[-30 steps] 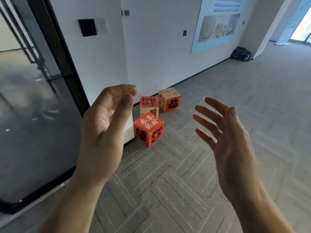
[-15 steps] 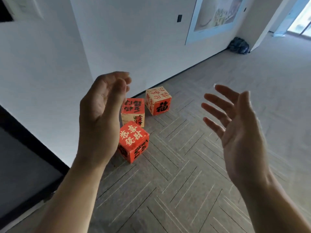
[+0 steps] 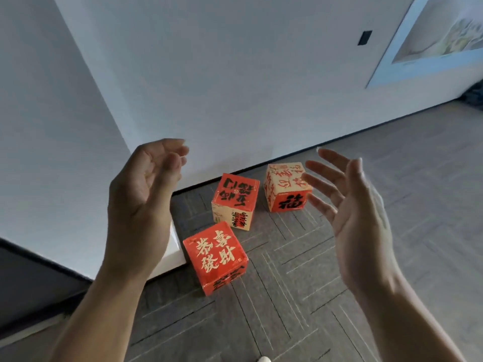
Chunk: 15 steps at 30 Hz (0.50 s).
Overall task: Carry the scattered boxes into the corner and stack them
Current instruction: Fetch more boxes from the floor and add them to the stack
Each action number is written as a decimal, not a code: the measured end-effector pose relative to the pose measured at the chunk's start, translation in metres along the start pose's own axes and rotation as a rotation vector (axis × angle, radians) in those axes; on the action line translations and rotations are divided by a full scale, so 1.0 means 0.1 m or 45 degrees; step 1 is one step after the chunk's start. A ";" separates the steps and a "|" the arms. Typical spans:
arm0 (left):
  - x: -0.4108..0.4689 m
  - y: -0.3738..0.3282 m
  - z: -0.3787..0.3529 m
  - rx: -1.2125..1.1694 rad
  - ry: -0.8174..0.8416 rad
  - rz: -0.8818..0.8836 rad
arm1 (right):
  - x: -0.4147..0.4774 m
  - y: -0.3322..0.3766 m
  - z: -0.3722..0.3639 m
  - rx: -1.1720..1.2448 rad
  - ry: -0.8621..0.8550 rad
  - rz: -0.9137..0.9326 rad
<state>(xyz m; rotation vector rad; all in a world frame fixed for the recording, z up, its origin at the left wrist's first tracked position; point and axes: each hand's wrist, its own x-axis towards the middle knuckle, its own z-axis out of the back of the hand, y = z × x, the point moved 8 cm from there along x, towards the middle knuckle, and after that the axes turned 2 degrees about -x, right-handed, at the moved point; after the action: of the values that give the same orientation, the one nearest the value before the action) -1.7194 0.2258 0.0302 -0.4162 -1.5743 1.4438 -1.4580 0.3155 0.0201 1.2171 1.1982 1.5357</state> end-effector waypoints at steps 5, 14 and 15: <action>0.48 0.48 -0.05 0.125 -0.180 0.113 | 1.06 -0.31 -0.34 -0.007 0.216 -0.057; 1.39 1.78 -0.37 0.120 -0.314 0.275 | 2.34 -1.33 -0.84 -0.095 0.349 -0.178; 1.45 1.91 -0.41 0.130 -0.305 0.302 | 2.43 -1.46 -0.89 -0.119 0.361 -0.208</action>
<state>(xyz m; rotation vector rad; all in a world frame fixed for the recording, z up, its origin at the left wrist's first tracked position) -1.8237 0.4088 -0.0916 -0.3909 -1.6731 1.8029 -1.5874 0.5630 -0.0811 0.8373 1.3546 1.6579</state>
